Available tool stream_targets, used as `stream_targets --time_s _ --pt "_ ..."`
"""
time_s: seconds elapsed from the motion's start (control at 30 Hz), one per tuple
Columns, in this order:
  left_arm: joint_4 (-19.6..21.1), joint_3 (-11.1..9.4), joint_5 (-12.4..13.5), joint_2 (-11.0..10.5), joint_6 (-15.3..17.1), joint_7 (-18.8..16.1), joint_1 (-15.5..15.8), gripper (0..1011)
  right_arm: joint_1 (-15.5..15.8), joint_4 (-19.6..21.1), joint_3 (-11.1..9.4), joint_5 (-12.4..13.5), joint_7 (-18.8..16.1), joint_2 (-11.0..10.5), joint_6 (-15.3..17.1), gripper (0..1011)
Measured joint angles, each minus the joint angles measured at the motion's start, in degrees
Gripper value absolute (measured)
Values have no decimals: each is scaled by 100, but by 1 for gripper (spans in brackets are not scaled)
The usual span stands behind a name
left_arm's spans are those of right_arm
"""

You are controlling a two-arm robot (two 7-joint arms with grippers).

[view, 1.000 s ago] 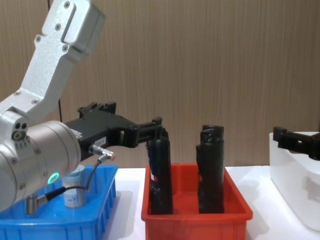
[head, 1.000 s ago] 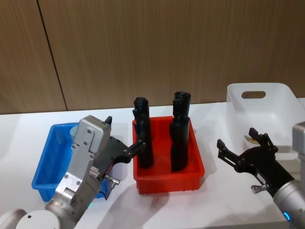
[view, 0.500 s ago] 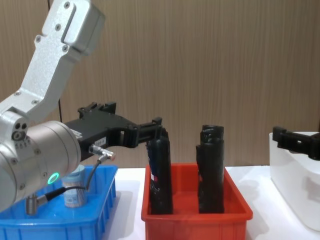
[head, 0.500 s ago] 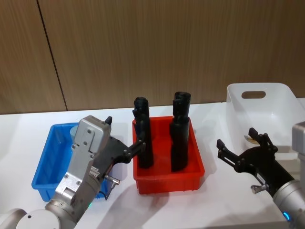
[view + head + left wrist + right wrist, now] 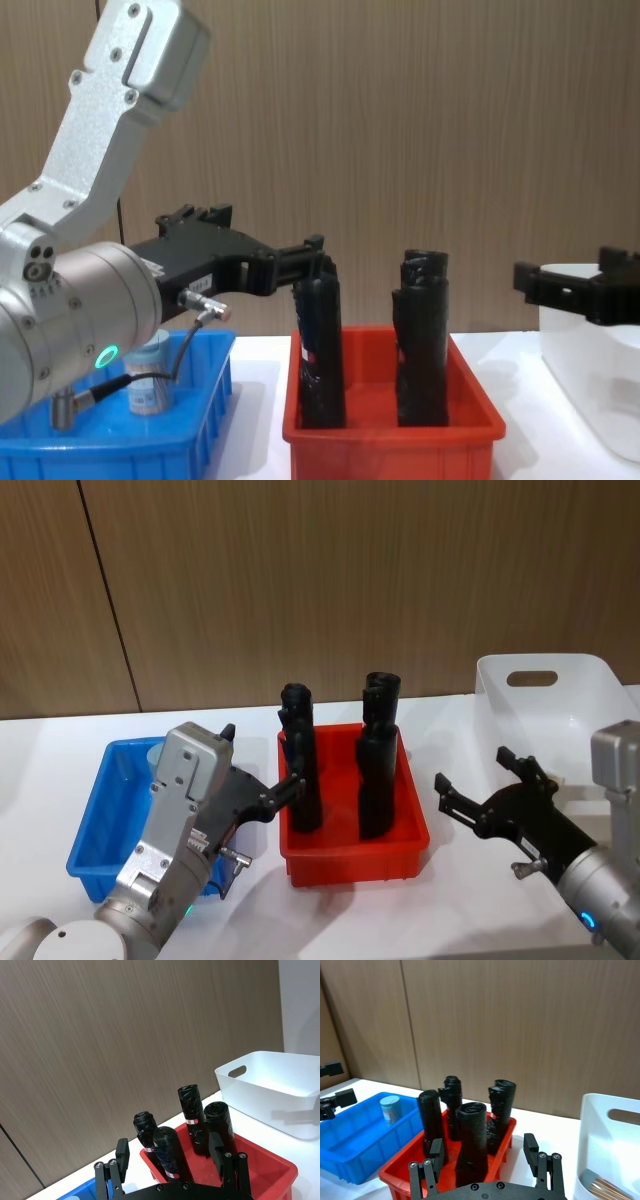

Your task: Pick the cotton swabs from the blue box and place them into the white box.

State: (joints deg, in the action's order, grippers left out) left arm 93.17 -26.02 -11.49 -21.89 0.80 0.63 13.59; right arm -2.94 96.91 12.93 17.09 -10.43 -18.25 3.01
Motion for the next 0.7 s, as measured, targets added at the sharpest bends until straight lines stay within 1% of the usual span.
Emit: stream_targets --time_s 0.1,0.13,0.23,0.27,0.3,0.33,0.47,0.53,0.63,0.7 --pt "0 0 0 0 0 0 0 1004 -144 -171 -16 51 -247 19 13 1002" --pt "0 0 0 0 0 0 0 1004 -220 -266 -22 79 -402 31 18 1002" --pt "0 0 0 0 0 0 0 1004 -343 -419 -36 121 -615 47 21 1002" --pt "0 0 0 0 0 0 0 1004 -449 -559 -44 158 -785 63 22 1002" --pt "0 0 0 0 0 0 0 1004 -496 -621 -49 171 -859 72 22 1002" --pt "0 0 0 0 0 0 0 1004 -592 -751 -58 208 -1016 86 22 1002" --pt "0 0 0 0 0 0 0 1004 -810 -1063 -74 285 -1322 124 10 1002" --pt "0 0 0 0 0 0 0 1004 -1036 -1375 -88 350 -1646 163 -15 1002" --pt "0 0 0 0 0 0 0 1004 -1191 -1642 -98 401 -1885 192 -39 1002" --pt "0 -1 0 0 -1 0 0 1004 -1368 -1923 -105 445 -2102 225 -64 1002"
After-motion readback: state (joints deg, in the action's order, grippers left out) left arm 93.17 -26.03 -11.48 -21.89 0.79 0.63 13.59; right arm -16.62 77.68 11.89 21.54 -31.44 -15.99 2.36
